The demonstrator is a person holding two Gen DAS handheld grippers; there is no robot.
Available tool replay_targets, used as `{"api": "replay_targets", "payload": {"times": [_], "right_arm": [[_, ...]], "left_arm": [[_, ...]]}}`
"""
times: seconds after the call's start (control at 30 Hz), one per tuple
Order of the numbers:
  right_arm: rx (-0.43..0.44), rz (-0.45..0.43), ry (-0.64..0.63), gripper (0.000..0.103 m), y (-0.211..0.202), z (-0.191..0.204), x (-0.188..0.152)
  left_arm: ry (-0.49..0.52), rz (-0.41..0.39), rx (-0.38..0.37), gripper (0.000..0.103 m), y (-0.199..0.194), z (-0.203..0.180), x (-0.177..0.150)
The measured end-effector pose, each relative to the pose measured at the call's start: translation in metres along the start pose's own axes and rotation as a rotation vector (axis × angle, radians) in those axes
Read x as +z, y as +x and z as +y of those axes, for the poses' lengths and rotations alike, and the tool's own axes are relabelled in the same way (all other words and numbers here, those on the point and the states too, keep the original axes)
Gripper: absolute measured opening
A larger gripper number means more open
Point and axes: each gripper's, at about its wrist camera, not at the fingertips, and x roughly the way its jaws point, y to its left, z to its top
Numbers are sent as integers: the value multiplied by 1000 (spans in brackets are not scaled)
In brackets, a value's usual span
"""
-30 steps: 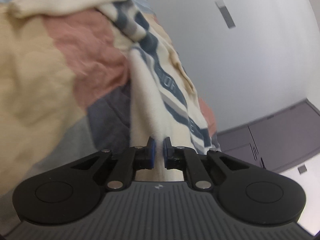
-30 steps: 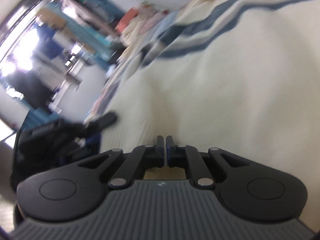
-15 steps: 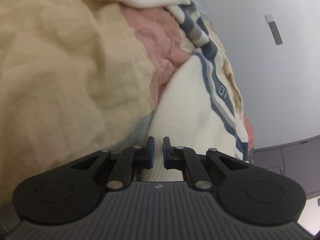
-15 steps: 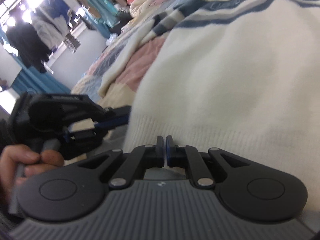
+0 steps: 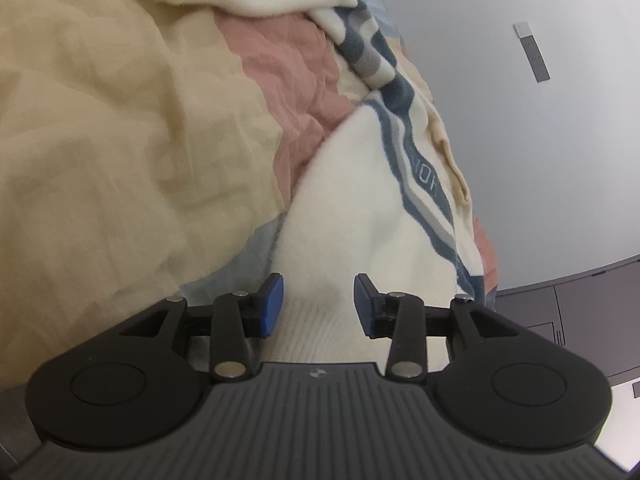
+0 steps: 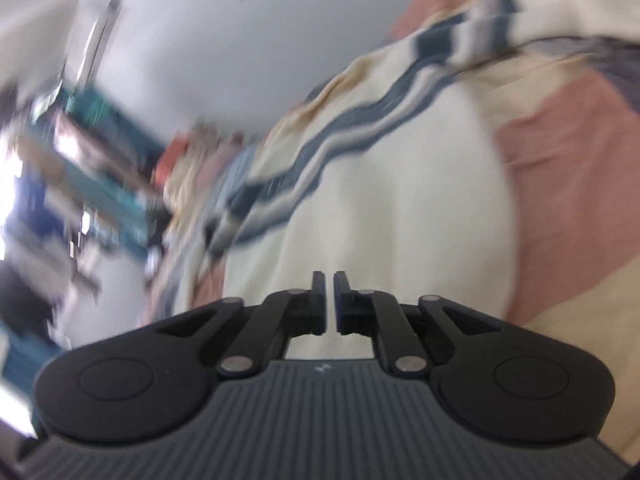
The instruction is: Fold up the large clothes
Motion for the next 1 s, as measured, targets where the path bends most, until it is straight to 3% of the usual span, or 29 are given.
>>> {"api": "replay_targets", "payload": {"times": [0.03,0.07,0.1,0.27,0.4,0.57,0.63,0.7,0.77,1.0], "right_arm": [[-15,-24,25,41,-4,-5,2],[-31,-52,47,59,-6,-9,4],[-43,-78,64,66,-9,-13,4],[-113,-116,157,66,-11,-30,7],[-173,-69,259,66,0,-52,5],[-187,19,365,64,22,-70,-6],[-186,28,363,60,27,-67,-8],[-196,30,338,28,28,-62,-9],[-194,35,305,14,27,-57,-9],[-142,-15,140,10,5,-27,14]], "left_arm": [[3,3,6,45,2,-1,0],[6,5,11,45,3,-1,0],[6,6,12,46,4,-1,0],[0,15,13,53,8,1,1],[7,38,29,53,14,1,1],[26,54,29,53,23,-2,-1],[43,53,33,50,25,-3,-2],[62,28,43,34,23,-4,-4],[87,20,44,11,22,-6,-4],[204,-16,-29,6,-10,-31,1]]}}
